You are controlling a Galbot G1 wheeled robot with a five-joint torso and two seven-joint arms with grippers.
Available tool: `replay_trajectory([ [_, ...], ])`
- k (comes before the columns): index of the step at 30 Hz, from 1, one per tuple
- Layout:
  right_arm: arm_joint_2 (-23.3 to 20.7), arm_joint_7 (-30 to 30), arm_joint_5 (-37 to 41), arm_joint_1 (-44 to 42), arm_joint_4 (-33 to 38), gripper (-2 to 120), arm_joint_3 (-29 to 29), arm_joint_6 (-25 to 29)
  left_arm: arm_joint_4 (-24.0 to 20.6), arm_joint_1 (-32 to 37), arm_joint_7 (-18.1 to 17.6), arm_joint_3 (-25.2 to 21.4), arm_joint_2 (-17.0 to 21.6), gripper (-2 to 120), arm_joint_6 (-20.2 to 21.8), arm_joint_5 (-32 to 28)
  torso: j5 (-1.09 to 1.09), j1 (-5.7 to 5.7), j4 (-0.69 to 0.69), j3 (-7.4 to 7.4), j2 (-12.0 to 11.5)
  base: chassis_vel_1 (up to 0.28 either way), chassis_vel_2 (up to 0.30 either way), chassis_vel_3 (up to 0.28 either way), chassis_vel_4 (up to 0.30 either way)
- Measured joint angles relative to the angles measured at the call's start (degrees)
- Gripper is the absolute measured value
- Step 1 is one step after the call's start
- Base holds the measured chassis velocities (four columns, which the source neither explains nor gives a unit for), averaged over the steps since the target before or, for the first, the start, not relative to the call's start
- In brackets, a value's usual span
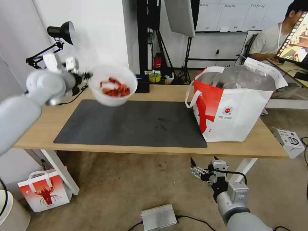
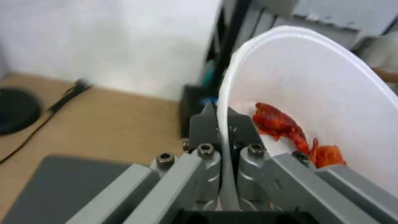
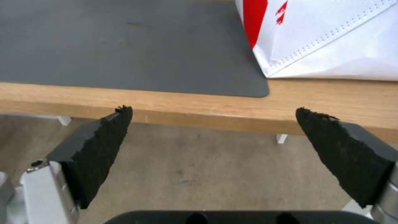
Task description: Pick up the trash from the table and place it into the takeout bag.
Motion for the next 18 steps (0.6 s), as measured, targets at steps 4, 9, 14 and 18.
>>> replay_trajectory([
  [4,0.00,0.00,0.00,0.00,0.00,100,0.00,0.00,0.94,-5.32,-1.08,3.99,-2.83,0,0.01,-1.65,0.00,0.00,0.00,0.00,0.00,0.000,0.000,0.000,0.000],
  [9,0.00,-0.01,0.00,0.00,0.00,100,0.00,0.00,4.94,-12.22,-1.35,9.52,-9.13,0,0.01,-3.10,-0.02,0.00,0.01,0.01,0.00,0.000,0.000,0.000,0.000],
  [14,0.00,0.00,0.00,0.00,0.00,100,0.00,0.00,8.10,-17.04,-1.32,12.81,-14.96,0,-0.05,-3.80,0.02,0.01,-0.02,0.01,-0.01,0.000,0.000,0.000,0.000],
  [18,0.00,-0.01,0.00,0.00,0.00,100,0.00,0.00,10.75,-19.95,-1.47,14.14,-21.33,0,-1.12,-4.02,0.00,0.00,0.00,0.01,-0.01,0.000,0.000,0.000,0.000],
])
